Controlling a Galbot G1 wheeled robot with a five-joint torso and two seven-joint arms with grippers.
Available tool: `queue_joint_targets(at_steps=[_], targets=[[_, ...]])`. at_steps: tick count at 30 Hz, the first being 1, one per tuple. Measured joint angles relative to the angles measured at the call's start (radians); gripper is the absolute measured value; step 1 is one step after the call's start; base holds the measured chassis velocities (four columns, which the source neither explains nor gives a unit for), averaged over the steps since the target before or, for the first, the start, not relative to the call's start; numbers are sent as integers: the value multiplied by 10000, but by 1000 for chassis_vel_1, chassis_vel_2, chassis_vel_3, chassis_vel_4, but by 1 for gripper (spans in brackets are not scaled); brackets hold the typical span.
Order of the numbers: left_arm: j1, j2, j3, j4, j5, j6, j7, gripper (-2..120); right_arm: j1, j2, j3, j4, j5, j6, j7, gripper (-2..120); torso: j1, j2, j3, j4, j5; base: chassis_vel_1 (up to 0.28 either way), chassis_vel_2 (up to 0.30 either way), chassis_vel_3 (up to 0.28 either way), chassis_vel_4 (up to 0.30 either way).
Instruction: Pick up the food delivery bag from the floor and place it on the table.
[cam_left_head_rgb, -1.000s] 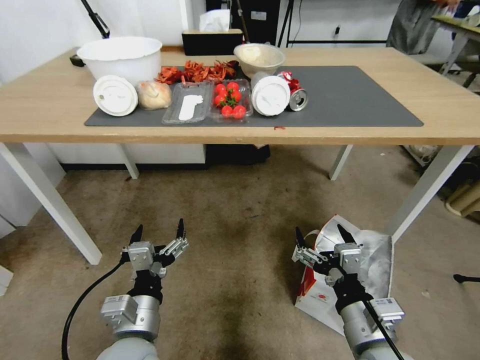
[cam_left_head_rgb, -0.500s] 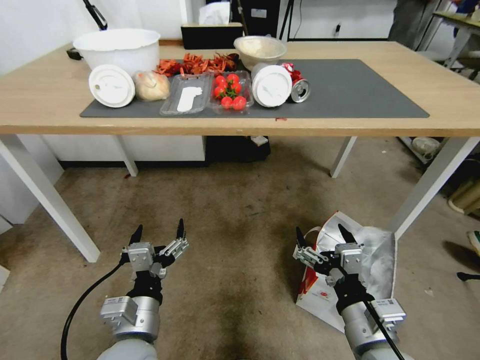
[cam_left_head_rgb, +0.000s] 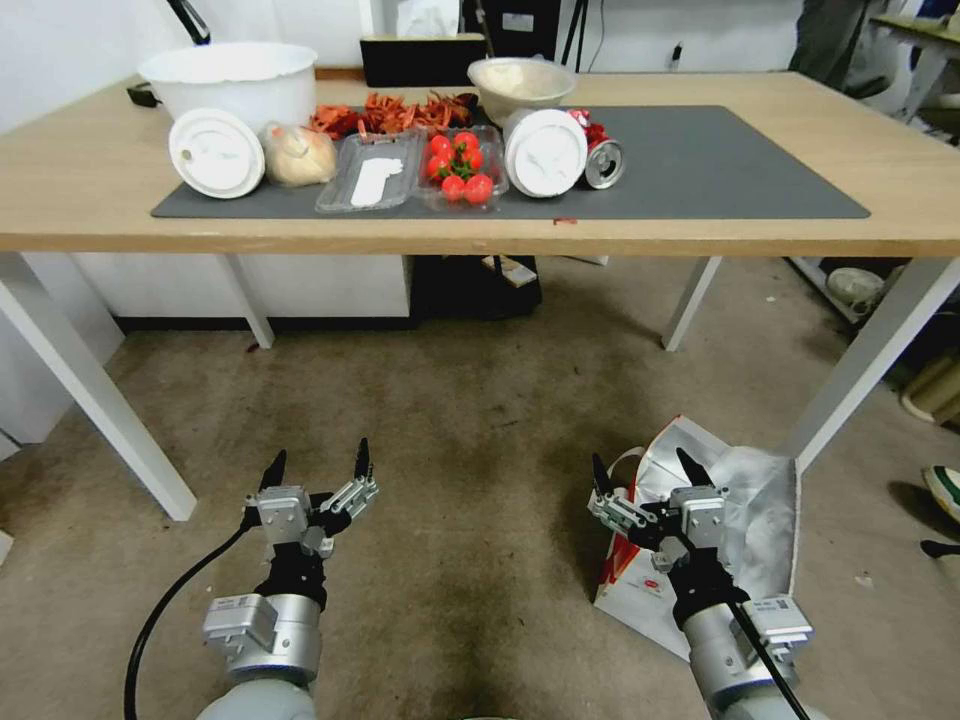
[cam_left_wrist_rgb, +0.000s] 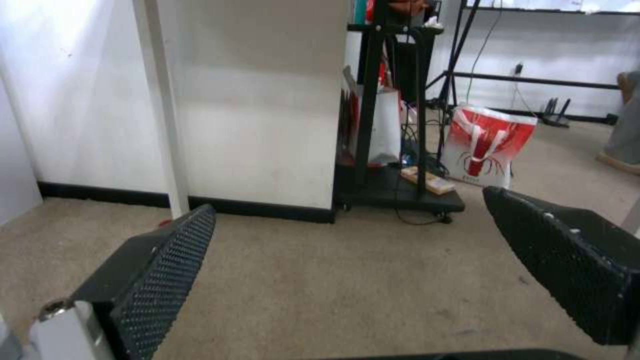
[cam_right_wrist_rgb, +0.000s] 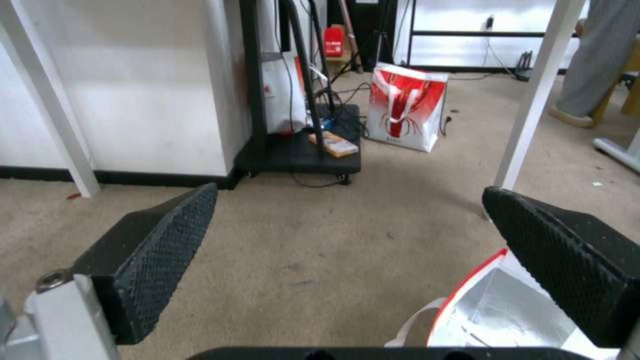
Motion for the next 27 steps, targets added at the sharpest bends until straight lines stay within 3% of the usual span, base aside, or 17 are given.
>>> queue_joint_targets(at_steps=[20,27], targets=[[-50,8,26,51,-38,0,-27,100,-26,0,23,-3,6,1,1,100,-58,-827,-754,0,0,0,0,0,0],[-18,-4,32,48,-16,0,-11,100,-34,0,23,-2,-1,4,3,100,-96,-955,-753,0,0,0,0,0,0]])
